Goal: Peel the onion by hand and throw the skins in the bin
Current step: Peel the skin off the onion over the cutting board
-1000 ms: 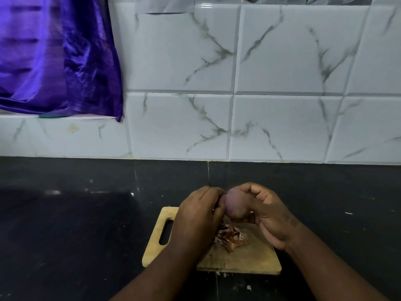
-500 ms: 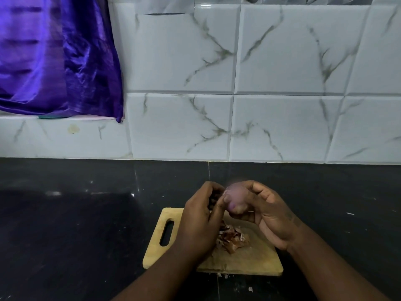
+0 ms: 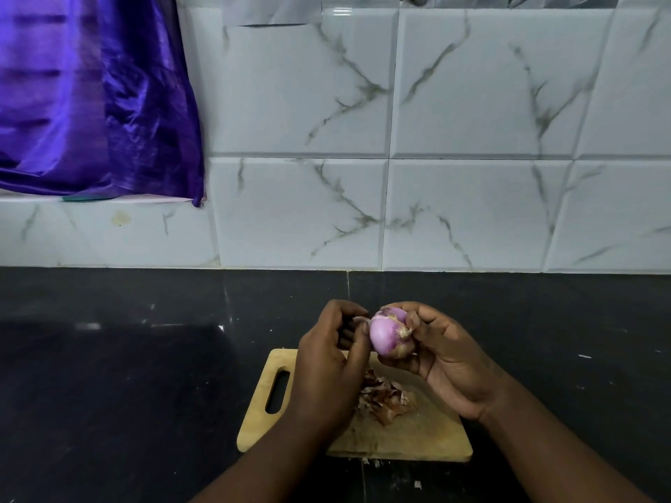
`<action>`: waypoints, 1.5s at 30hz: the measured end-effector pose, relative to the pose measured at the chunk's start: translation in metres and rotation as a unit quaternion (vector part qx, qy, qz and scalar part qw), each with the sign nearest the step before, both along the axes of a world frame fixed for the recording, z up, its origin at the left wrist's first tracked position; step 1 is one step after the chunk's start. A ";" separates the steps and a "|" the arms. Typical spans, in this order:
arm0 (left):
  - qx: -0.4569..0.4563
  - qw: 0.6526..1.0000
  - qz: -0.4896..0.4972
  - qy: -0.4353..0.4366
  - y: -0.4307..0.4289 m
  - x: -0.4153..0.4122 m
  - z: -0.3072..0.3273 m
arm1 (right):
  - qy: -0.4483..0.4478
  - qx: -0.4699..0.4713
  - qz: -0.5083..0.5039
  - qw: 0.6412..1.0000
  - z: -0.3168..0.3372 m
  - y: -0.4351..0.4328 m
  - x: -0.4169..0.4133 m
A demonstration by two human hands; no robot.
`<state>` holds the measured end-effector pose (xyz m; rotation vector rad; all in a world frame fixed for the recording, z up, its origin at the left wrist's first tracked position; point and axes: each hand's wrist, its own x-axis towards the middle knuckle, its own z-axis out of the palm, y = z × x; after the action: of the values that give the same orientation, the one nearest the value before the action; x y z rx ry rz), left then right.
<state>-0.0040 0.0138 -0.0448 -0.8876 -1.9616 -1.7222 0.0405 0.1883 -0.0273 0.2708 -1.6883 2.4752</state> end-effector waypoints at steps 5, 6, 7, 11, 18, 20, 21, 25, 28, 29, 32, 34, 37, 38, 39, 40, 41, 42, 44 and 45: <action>0.029 0.996 -0.037 -0.079 0.001 -0.006 -0.003 | -0.001 -0.005 0.019 1.000 -0.001 0.000 0.001; 0.017 0.996 -0.032 -0.085 0.001 -0.007 -0.004 | 0.002 -0.001 0.025 1.000 0.000 0.000 0.002; 0.001 0.996 -0.014 -0.087 0.001 -0.009 -0.005 | 0.005 0.002 0.027 1.000 0.001 -0.001 0.003; -0.079 0.989 0.087 -0.090 -0.002 -0.016 -0.010 | 0.007 -0.007 0.012 1.000 0.005 0.000 0.005; -0.122 0.988 0.095 0.021 -0.004 -0.012 -0.005 | -0.040 0.048 -0.040 0.997 0.000 0.002 0.001; -0.099 0.990 0.087 0.056 -0.005 -0.010 -0.002 | -0.052 0.068 -0.060 0.995 0.002 0.002 0.002; -0.093 0.990 0.080 0.074 -0.005 -0.009 -0.001 | -0.055 0.073 -0.065 0.994 0.002 0.002 0.001; -0.125 0.982 0.072 0.125 -0.004 -0.009 -0.003 | -0.078 0.073 -0.073 0.992 0.003 0.002 0.002; -0.132 0.980 0.078 0.130 -0.005 -0.009 -0.004 | -0.078 0.080 -0.079 0.991 0.003 0.003 0.002; -0.131 0.979 0.078 0.133 -0.005 -0.009 -0.004 | -0.076 0.086 -0.082 0.990 0.003 0.004 0.002; -0.140 0.977 0.075 0.143 -0.005 -0.008 -0.004 | -0.069 0.108 -0.097 0.987 0.002 0.004 0.001; -0.146 0.976 0.077 0.144 -0.005 -0.008 -0.003 | -0.063 0.117 -0.105 0.986 0.002 0.004 0.001; -0.149 0.974 0.087 0.149 -0.006 -0.007 -0.003 | -0.056 0.123 -0.110 0.985 0.000 0.003 0.001; -0.151 0.972 0.092 0.154 -0.005 -0.007 -0.003 | -0.053 0.123 -0.109 0.985 0.000 0.003 0.001; -0.154 0.970 0.098 0.160 -0.005 -0.006 -0.003 | -0.050 0.122 -0.108 0.985 -0.001 0.002 0.001; -0.157 0.968 0.104 0.167 -0.004 -0.006 -0.003 | -0.047 0.120 -0.107 0.986 -0.001 0.002 0.001; -0.160 0.965 0.110 0.173 -0.004 -0.005 -0.003 | -0.045 0.119 -0.108 0.986 -0.001 0.001 0.001; -0.164 0.963 0.116 0.180 -0.003 -0.005 -0.003 | -0.043 0.120 -0.109 0.986 0.000 0.001 0.001; -0.169 0.959 0.123 0.190 -0.003 -0.006 -0.003 | -0.038 0.122 -0.108 0.986 0.001 -0.001 0.002; -0.165 0.961 0.122 0.188 -0.002 -0.006 -0.002 | -0.037 0.122 -0.109 0.986 0.001 -0.001 0.002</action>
<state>-0.0098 0.0114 -0.0473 -0.9506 -2.0186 -1.0191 0.0430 0.1871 -0.0264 0.0143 -1.9380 2.1501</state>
